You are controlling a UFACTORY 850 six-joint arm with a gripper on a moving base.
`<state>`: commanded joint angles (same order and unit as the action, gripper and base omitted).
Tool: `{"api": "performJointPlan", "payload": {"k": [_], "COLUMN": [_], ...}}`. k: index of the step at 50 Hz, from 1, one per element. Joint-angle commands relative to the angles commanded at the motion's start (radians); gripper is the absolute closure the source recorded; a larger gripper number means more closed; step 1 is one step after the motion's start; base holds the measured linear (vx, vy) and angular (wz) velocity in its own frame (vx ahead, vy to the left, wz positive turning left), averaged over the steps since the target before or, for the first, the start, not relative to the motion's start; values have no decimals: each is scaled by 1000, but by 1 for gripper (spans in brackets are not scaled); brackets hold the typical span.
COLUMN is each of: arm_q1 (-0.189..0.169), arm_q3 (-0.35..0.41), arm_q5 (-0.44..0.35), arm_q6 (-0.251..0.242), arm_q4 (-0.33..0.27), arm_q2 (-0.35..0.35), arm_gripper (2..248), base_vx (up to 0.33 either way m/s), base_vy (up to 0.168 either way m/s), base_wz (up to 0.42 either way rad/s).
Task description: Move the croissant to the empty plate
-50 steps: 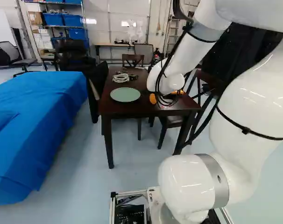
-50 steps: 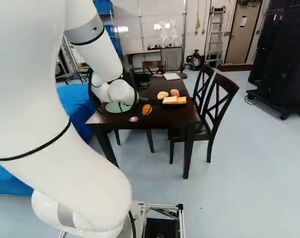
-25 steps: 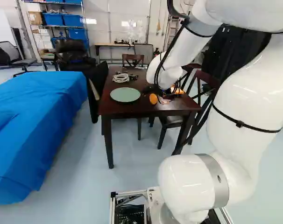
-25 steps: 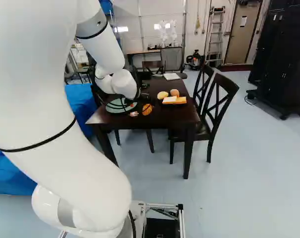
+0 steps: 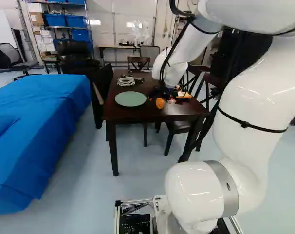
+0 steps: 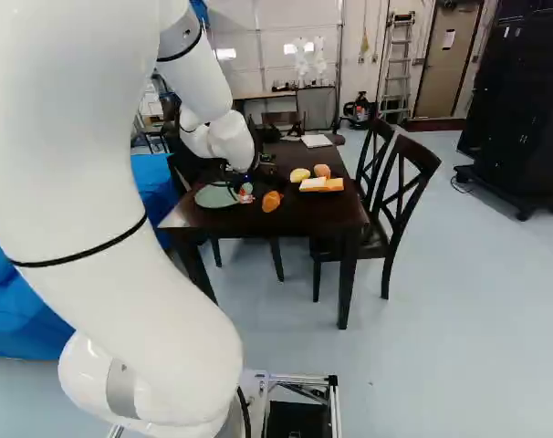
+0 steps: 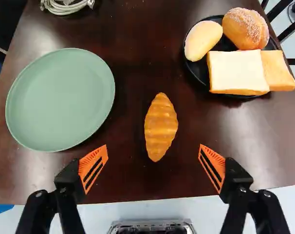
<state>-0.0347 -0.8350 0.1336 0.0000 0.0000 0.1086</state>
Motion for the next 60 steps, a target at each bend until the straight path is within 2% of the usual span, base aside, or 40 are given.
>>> {"api": "performJointPlan", "payload": {"k": [19, 47, 60], "arm_q1": [2, 5, 7], "arm_q3": [-90, -237, -306], "arm_q5": [162, 390, 400], "arm_q6": [0, 0, 0], "arm_q4": [0, 20, 23], "arm_q2": [33, 159, 214], "arm_gripper": [3, 3, 3], "base_vx": [0, 0, 0], "base_vy": [0, 0, 0], "base_wz": [0, 0, 0]}}
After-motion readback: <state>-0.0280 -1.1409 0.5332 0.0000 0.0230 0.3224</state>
